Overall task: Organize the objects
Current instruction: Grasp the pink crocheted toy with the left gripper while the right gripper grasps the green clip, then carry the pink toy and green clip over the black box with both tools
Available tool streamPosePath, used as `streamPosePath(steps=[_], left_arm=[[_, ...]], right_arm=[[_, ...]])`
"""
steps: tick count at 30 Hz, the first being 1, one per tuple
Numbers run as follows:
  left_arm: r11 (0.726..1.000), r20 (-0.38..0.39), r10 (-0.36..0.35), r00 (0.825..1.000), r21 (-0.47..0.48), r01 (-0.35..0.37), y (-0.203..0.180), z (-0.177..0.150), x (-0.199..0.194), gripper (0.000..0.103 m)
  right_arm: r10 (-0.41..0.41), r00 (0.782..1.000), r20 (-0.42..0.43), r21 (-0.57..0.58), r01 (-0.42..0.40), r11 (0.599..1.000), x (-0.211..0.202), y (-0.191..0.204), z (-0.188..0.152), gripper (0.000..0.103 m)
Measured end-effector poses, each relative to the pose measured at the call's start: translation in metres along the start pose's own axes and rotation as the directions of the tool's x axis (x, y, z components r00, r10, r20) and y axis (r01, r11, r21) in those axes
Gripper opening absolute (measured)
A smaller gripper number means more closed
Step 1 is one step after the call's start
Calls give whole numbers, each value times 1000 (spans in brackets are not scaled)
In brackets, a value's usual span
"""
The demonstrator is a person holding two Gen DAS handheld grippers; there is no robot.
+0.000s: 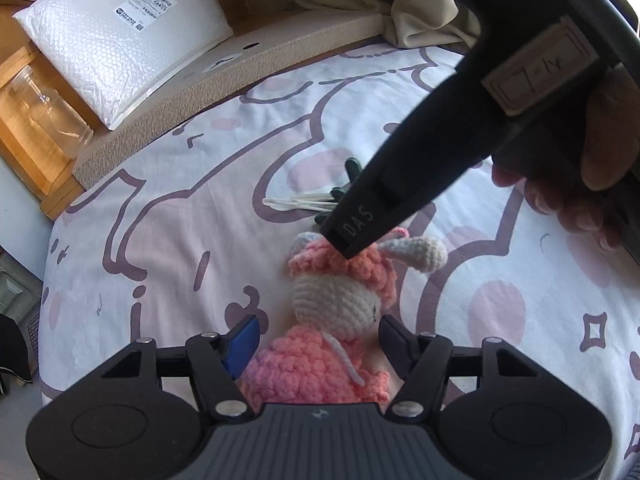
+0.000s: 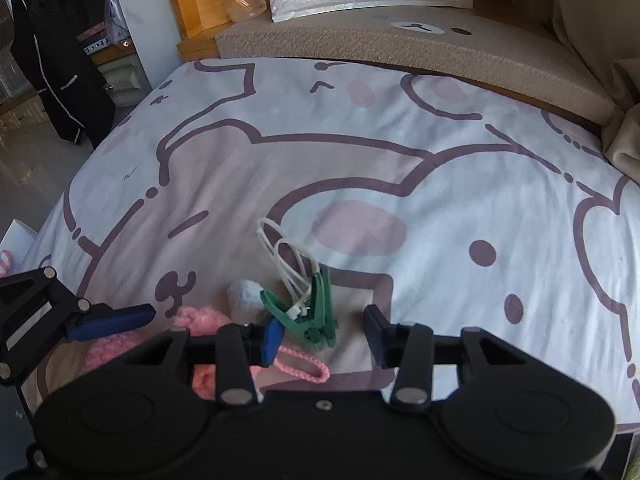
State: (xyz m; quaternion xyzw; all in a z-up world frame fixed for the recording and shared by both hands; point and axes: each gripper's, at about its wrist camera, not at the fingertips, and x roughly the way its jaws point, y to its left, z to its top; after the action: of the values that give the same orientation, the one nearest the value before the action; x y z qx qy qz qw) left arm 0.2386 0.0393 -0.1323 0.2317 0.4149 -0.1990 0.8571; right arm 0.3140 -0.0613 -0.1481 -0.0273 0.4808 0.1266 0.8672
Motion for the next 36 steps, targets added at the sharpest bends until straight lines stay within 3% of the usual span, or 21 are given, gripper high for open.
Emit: streamPosePath(steps=[4, 8, 15, 23, 36], left_arm=[[999, -3, -19, 1000, -34, 19, 7, 1, 4, 66], [995, -4, -46, 999, -88, 45, 11, 0, 5, 59], [981, -19, -44, 999, -192, 40, 16, -2, 0, 49], [945, -37, -43, 998, -325, 28, 22, -14, -14, 38], [899, -25, -11, 1000, -439, -1, 14, -31, -54, 37]], right_arm=[[-11, 1000, -11, 11, 11, 1000, 4, 1, 6, 43], [-25, 999, -21, 6, 25, 1000, 5, 3, 10, 27], [-28, 999, -25, 3, 29, 1000, -2, 2, 6, 26], [-21, 1000, -6, 38, 21, 999, -27, -6, -4, 26], [-1, 999, 41, 52, -1, 999, -81, -11, -25, 26]])
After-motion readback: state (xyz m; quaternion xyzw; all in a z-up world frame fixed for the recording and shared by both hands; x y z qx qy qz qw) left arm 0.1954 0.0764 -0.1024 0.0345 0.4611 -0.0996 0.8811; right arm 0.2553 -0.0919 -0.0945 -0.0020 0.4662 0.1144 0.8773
